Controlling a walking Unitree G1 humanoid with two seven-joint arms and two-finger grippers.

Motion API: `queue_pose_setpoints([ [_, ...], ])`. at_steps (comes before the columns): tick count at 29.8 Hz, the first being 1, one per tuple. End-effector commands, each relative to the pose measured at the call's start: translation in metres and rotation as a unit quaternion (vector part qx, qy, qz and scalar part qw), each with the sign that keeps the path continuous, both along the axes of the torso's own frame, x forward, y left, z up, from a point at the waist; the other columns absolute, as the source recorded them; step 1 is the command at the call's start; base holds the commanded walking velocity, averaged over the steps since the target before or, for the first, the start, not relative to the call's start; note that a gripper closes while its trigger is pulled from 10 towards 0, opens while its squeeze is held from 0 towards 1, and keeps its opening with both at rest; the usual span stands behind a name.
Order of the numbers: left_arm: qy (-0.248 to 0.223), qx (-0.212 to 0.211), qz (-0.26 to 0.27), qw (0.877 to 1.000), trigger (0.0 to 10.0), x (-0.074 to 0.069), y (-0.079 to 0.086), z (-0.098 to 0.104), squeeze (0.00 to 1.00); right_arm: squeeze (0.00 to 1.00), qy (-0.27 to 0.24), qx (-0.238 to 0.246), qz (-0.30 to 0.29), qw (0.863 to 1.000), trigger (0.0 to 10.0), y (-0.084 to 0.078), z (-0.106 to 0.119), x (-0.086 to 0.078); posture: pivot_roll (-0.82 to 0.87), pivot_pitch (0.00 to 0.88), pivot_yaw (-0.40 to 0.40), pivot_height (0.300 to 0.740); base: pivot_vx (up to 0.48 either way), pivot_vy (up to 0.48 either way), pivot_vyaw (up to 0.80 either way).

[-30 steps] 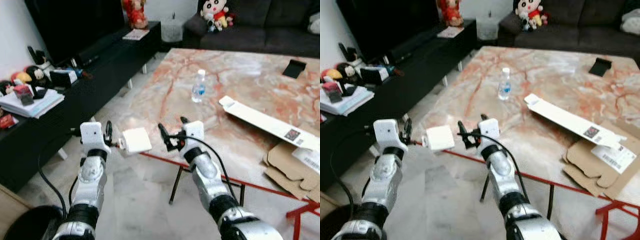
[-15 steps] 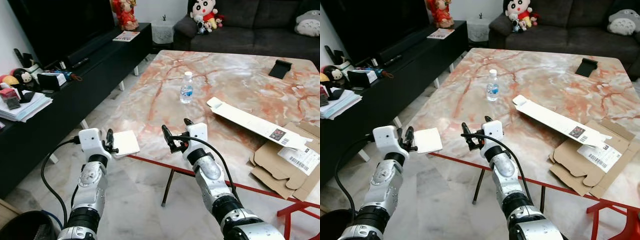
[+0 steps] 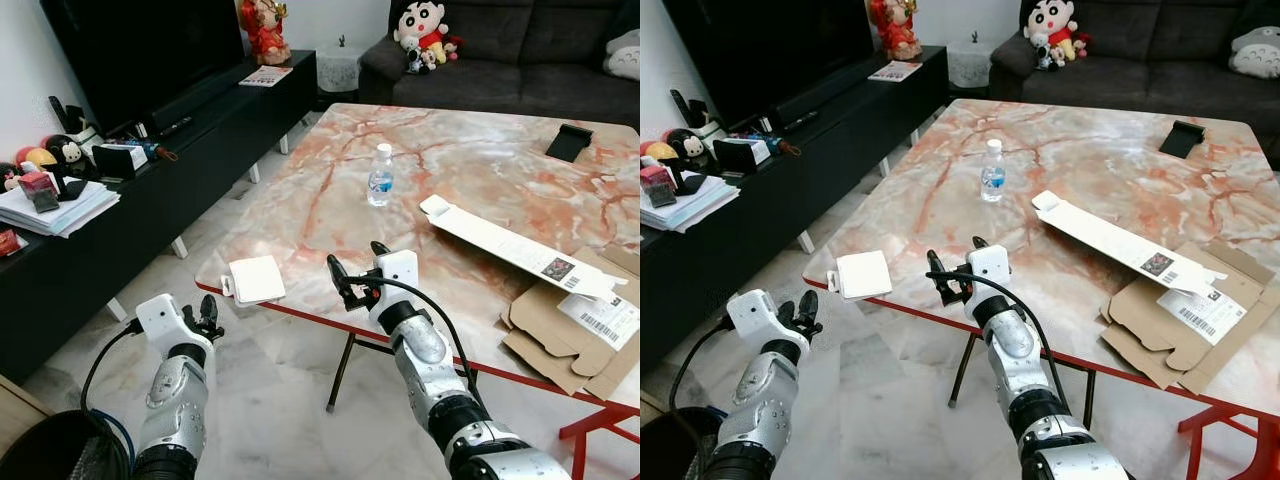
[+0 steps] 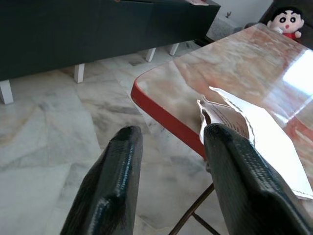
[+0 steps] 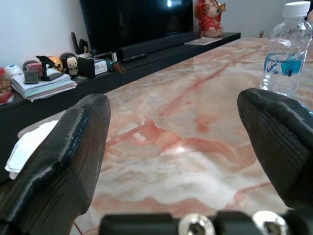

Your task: Picking trash to rubbish bin

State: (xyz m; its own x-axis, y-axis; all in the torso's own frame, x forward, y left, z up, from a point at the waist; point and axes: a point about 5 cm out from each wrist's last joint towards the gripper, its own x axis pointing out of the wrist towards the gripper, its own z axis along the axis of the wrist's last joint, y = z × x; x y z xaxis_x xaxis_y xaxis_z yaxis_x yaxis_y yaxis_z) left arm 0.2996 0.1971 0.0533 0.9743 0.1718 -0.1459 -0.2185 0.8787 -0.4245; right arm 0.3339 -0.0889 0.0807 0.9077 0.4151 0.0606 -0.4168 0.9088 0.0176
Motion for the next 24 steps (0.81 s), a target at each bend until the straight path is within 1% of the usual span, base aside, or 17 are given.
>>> queue_pose_setpoints([
  [1, -0.003, -0.017, -0.010, 1.000, 10.0, 0.006, -0.002, 0.005, 1.00, 0.00, -0.010, 0.001, 0.006, 1.000, 10.0, 0.002, 0.004, 0.000, 0.06, 0.000, 0.050, 0.740, 0.000, 0.000, 0.00],
  [2, -0.004, -0.022, -0.017, 1.000, 10.0, 0.006, -0.004, 0.004, 0.00, 0.00, -0.011, 0.001, 0.006, 1.000, 10.0, 0.002, 0.003, 0.000, 0.06, 0.000, 0.049, 0.740, 0.000, 0.000, 0.00],
  [7, -0.005, -0.058, -0.049, 0.997, 10.0, 0.010, -0.015, 0.003, 0.00, 0.00, -0.013, 0.001, 0.007, 1.000, 10.0, 0.001, 0.004, -0.001, 0.06, 0.000, 0.042, 0.740, 0.000, 0.000, 0.00],
  [8, -0.011, -0.060, -0.071, 0.996, 10.0, 0.011, -0.021, 0.004, 0.00, 0.00, -0.014, 0.000, 0.007, 1.000, 10.0, 0.000, 0.004, -0.001, 0.05, 0.000, 0.039, 0.740, 0.000, 0.000, 0.00],
  [9, -0.012, -0.055, -0.078, 0.995, 10.0, 0.012, -0.023, 0.004, 0.23, 0.00, -0.015, 0.000, 0.006, 1.000, 10.0, 0.000, 0.004, -0.001, 0.05, 0.000, 0.037, 0.740, 0.000, 0.000, 0.00],
  [10, -0.012, -0.055, -0.078, 0.995, 10.0, 0.012, -0.023, 0.004, 0.23, 0.00, -0.015, 0.000, 0.006, 1.000, 10.0, 0.000, 0.004, -0.001, 0.05, 0.000, 0.037, 0.740, 0.000, 0.000, 0.00],
  [11, -0.017, -0.053, -0.090, 0.994, 10.0, 0.012, -0.028, 0.006, 1.00, 0.00, -0.016, 0.000, 0.004, 1.000, 10.0, -0.002, 0.004, -0.001, 0.05, 0.000, 0.036, 0.740, 0.000, 0.000, 0.00],
  [15, -0.031, -0.067, -0.104, 0.992, 10.0, 0.012, -0.035, 0.010, 1.00, 0.00, -0.017, -0.001, 0.002, 1.000, 10.0, -0.004, 0.004, -0.001, 0.05, 0.000, 0.034, 0.740, 0.000, 0.000, 0.00],
  [24, -0.036, -0.077, -0.104, 0.991, 10.0, 0.010, -0.035, 0.010, 1.00, 0.00, -0.015, -0.002, 0.006, 1.000, 10.0, -0.002, 0.004, -0.001, 0.06, 0.007, 0.027, 0.740, 0.000, 0.000, 0.00],
])
